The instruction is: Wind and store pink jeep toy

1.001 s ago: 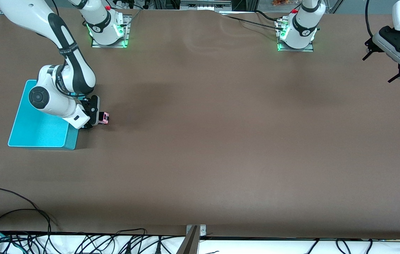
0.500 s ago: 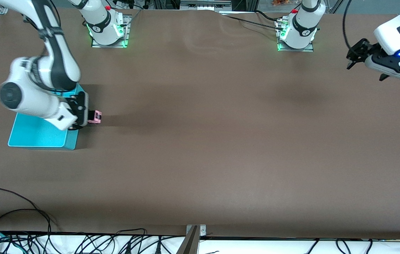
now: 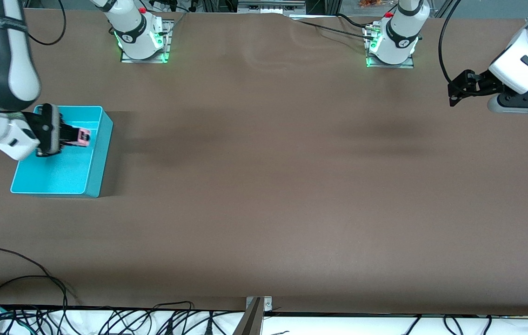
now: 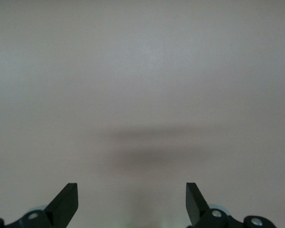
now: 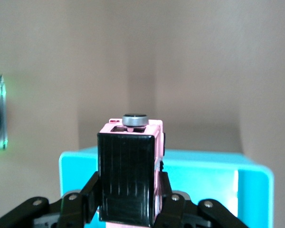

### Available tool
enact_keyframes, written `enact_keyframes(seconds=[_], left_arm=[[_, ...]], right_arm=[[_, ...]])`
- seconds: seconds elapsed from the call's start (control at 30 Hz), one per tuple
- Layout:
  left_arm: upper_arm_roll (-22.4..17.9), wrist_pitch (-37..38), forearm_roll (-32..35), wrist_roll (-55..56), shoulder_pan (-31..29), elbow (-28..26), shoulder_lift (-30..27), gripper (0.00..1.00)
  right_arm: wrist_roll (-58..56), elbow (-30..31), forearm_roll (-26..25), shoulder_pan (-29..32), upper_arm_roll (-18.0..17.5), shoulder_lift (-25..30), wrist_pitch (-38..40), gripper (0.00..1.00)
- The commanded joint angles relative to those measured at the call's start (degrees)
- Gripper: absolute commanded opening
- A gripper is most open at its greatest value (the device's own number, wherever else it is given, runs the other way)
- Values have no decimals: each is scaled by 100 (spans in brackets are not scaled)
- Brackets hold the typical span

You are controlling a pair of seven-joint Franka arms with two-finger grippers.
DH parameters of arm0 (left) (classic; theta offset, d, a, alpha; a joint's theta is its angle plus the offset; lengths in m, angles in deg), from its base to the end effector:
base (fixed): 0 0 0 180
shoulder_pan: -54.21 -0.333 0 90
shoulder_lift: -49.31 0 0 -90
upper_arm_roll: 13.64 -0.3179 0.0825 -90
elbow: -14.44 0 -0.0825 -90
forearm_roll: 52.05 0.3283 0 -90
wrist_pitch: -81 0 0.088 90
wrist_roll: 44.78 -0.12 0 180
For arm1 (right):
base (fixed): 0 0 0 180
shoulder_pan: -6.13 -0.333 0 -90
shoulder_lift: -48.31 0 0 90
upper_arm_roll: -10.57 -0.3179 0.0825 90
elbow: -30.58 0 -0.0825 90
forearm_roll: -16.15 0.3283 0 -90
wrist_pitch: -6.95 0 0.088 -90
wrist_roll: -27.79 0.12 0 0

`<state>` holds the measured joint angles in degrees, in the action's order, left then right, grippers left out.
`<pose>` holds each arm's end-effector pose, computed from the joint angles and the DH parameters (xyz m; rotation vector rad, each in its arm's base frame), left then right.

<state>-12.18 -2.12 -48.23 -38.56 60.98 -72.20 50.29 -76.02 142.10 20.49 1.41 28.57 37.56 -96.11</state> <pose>0.4870 -0.0616 0.6193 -3.0640 0.0455 0.1067 0.4947 -0.1034 0.3864 -2.0389 -1.9899 0.2287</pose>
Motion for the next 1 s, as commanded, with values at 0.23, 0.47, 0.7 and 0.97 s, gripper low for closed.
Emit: enact_keyframes(seconds=[0.23,0.47,0.7,0.97], left_arm=[[22,182,-223,951,-1,270,86,100],[30,182,-285,969,34,279,95,100],[30,191,-285,969,35,270,86,100],[-5,217,-285,960,-36,226,95,100]], right_arm=[[-878,1371,128,-20,564,73,-1304,17],[-904,1908,128,-19,564,-67,-1999,17],[-904,2049,137,42,564,-322,-2350,19],[-1202,2040,506,77,564,-656,-2632,29]])
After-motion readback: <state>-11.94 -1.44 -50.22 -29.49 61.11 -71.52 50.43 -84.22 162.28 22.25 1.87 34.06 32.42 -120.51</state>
